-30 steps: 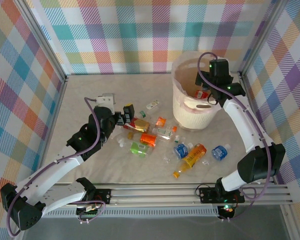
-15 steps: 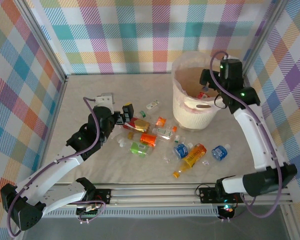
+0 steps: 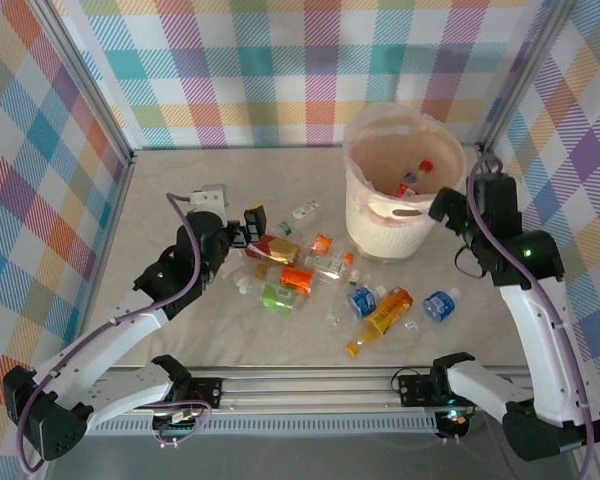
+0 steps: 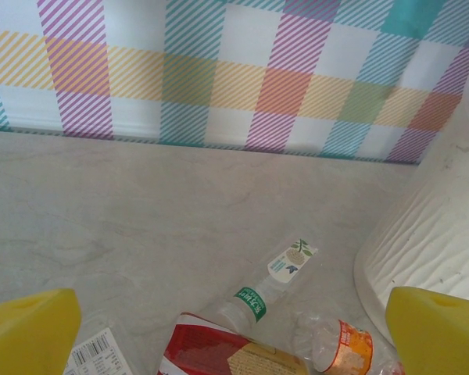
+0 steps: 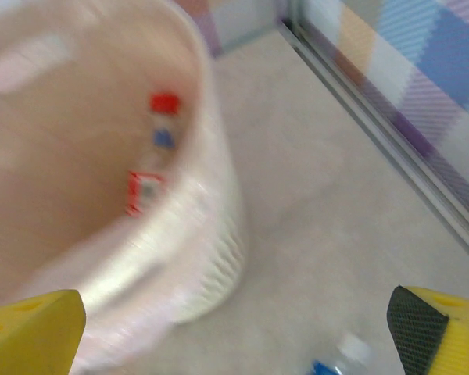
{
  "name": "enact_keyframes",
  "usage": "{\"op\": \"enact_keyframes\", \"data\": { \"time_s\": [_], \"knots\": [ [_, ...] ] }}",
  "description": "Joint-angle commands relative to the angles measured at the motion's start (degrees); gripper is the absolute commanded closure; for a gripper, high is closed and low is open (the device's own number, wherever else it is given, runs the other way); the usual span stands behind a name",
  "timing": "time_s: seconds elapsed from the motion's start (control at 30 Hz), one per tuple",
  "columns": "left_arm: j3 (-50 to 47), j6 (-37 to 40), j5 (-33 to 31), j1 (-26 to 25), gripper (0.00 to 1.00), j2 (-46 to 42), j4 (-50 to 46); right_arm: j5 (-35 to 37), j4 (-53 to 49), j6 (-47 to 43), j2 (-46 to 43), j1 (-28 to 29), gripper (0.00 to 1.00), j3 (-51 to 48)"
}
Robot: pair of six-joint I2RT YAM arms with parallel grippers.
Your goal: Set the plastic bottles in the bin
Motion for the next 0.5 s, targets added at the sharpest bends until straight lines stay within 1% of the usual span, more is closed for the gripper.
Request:
{"op": "enact_keyframes", "data": {
  "time_s": [0.0, 0.17, 0.33, 0.47],
  "knots": [
    [-1.1, 1.0, -2.6, 0.5, 0.0, 0.5, 3.1, 3.4, -11.2, 8.5, -3.3, -0.2, 0.0, -4.2],
    [-1.4, 1.7, -3.0, 0.6, 0.0, 1.4, 4.5, 1.8, -16.5, 15.4, -6.3, -0.5, 0.0, -10.3],
    [-1.4, 2.1, -2.6, 0.6, 0.0, 1.7, 5.0, -5.7, -16.3, 21.0, -7.7, -2.2, 0.0, -18.4],
    [-1.8, 2.4, -2.3, 0.7, 0.0, 1.6, 5.1, -10.7, -14.0, 23.1, -8.1, -5.3, 0.0, -24.5]
  ]
}}
